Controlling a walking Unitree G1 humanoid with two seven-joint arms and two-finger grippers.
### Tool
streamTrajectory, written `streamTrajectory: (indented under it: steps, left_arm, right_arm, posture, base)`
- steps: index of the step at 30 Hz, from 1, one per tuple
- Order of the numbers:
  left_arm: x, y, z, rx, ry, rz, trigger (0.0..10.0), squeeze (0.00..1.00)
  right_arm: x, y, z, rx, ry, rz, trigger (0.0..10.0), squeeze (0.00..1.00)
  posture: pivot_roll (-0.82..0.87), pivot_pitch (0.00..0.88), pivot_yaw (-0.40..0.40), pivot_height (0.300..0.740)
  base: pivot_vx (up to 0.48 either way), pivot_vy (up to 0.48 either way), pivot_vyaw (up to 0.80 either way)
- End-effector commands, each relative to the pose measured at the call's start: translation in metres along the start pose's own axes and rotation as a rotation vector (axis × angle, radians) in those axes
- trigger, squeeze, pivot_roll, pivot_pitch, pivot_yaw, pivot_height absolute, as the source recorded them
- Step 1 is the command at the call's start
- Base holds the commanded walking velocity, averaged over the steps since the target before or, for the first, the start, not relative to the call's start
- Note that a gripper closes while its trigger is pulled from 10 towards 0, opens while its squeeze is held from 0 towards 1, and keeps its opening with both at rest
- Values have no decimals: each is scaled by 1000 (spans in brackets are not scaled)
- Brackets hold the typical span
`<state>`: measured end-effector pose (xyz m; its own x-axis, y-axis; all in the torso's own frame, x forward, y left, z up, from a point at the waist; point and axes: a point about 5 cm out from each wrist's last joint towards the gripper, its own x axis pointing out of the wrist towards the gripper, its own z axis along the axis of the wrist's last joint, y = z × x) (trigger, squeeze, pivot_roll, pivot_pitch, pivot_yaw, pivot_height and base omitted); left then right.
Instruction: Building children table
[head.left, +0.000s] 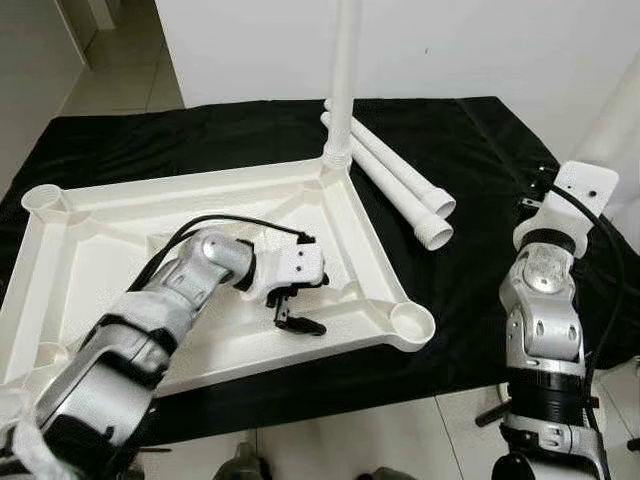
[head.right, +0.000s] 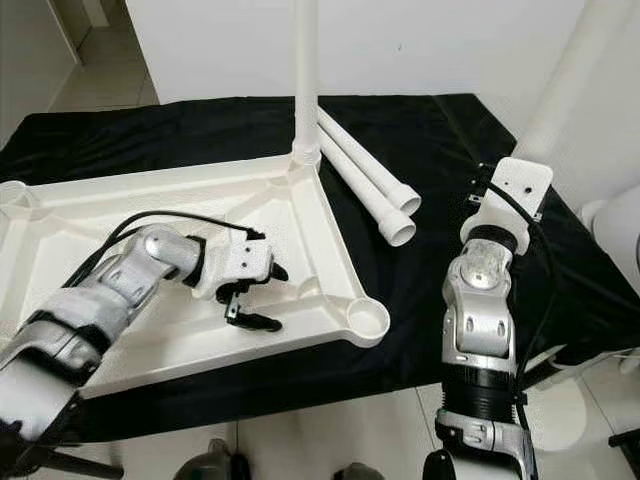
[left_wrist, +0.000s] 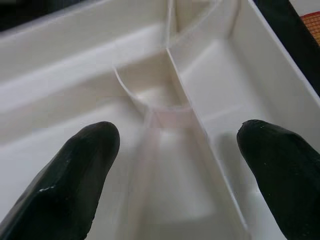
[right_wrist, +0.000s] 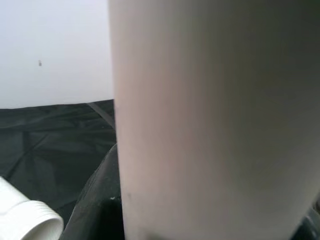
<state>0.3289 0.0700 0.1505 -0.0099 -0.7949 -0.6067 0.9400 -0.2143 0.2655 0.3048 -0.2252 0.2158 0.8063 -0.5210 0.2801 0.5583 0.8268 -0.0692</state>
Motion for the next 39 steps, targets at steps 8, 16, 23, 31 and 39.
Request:
streamTrajectory:
  steps: [8, 16, 23, 31, 39]
  left_arm:
    - [-2, 33, 11, -48, -22, 393, 10000, 0]
    - [2, 56, 6, -58, 108, 641, 10000, 0]
    - [-9, 73, 13, -132, 91, 848, 10000, 0]
    - [-12, 79, 17, -216, 30, 894, 10000, 0]
    - [-1, 72, 17, -152, 30, 823, 10000, 0]
  right_arm:
    - [-2, 10, 4, 24, -26, 66, 10000, 0]
    - [-1, 10, 4, 26, -25, 66, 10000, 0]
    - [-4, 13, 3, 31, -19, 72, 10000, 0]
    - [-7, 11, 0, 28, -9, 69, 10000, 0]
    - [-8, 14, -1, 29, -4, 82, 10000, 0]
  posture:
    - [-20, 27, -1, 740]
    - [-25, 37, -6, 740]
    - [-33, 44, -1, 740]
    - [-38, 46, 2, 740]
    - [-37, 44, -2, 740]
  base:
    - [0, 0, 0]
    - [0, 0, 0]
    - [0, 0, 0]
    - [0, 0, 0]
    - [0, 0, 0]
